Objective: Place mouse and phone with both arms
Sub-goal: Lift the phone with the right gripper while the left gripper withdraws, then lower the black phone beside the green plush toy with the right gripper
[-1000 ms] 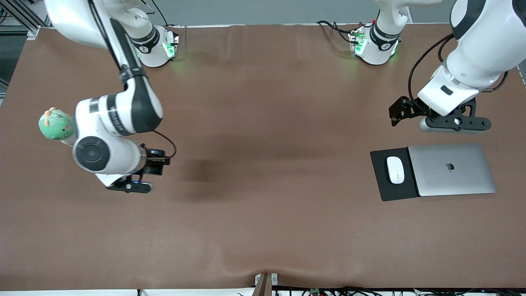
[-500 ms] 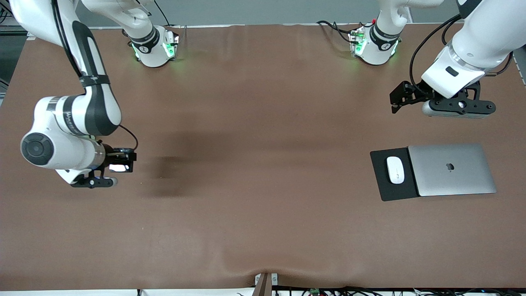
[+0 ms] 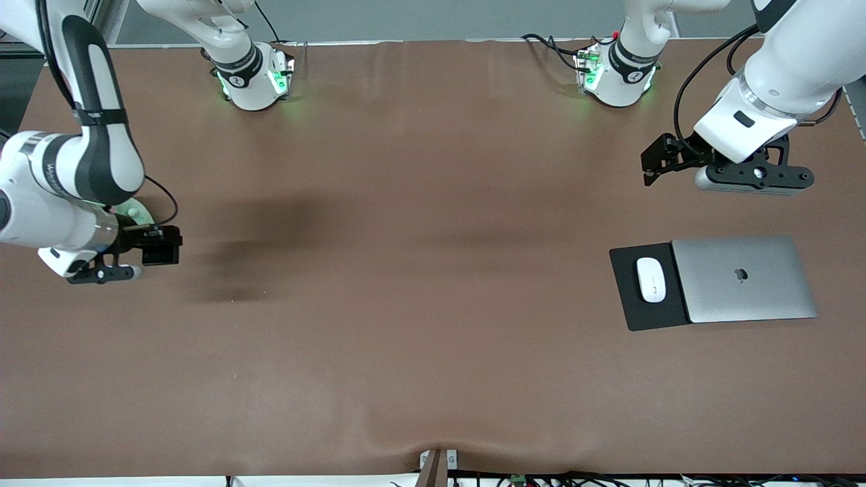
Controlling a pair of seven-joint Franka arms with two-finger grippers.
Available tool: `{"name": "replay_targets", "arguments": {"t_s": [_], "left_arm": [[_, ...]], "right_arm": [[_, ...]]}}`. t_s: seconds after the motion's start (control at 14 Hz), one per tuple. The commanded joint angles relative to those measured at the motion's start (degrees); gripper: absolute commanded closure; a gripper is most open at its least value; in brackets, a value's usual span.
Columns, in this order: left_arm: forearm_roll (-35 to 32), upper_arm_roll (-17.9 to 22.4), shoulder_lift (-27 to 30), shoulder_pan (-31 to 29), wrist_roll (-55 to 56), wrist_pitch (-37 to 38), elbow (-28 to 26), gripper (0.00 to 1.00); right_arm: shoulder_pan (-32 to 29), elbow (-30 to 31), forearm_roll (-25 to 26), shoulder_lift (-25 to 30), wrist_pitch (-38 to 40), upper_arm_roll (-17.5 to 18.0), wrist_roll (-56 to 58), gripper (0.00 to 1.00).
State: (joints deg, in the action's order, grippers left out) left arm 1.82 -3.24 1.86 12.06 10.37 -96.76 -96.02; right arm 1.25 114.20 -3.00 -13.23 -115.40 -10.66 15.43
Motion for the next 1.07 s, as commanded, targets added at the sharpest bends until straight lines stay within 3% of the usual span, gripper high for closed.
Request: {"name": "replay_targets", "arguments": {"t_s": [0.0, 0.21, 0.43, 0.64, 1.0], "left_arm": [[1.08, 0.69, 1.3, 0.16, -0.62, 0.25, -0.93, 0.0], [0.64, 0.51, 1.48, 0.24, -0.61, 1.75, -0.58, 0.0], [0.38, 0.69, 1.3, 0.16, -1.4, 1.93, -0.23, 0.0], [0.29, 0.78, 1.22, 0.07, -1.59, 2.01, -0.14, 0.0], [0.38, 0.78, 0.78, -1.6, -1.49, 2.28, -0.05, 0.0]], "right_arm": [[-2.74, 7.77, 0.8, 3.73, -5.86, 1.25, 2.66, 1.0], [-5.46, 14.71, 0.8, 3.39, -15.79, 1.25, 5.83, 1.0], [-6.09, 17.36, 0.8, 3.03, -17.92, 1.25, 6.8, 1.0], [-7.23, 22.02, 0.72, 2.77, -25.99, 1.25, 7.24, 1.0], [-7.76, 25.72, 0.1, 1.71, -29.44, 1.34, 6.19, 1.0]]}}
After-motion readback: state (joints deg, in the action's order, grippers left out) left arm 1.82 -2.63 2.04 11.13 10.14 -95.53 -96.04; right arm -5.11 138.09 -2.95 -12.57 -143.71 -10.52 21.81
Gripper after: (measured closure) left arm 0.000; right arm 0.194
